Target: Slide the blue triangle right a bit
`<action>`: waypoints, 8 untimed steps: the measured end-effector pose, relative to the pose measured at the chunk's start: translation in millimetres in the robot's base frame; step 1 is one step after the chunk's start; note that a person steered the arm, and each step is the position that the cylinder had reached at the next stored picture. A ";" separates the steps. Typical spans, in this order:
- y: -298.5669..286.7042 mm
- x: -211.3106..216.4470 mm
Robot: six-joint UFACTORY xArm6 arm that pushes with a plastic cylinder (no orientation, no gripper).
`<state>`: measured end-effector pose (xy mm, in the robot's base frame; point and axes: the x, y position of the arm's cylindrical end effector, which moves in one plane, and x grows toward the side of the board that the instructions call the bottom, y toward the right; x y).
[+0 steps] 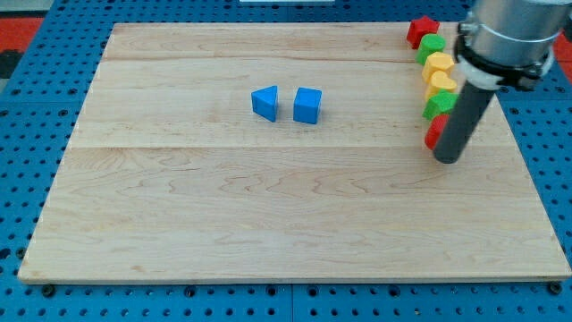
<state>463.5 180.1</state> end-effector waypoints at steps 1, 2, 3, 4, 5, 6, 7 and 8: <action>-33.4 -13.3; -42.5 -37.3; -51.4 -60.4; -66.4 -89.2; -101.2 -123.3; -151.4 -145.6; -200.0 -144.6; -229.3 -121.7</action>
<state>341.8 -49.2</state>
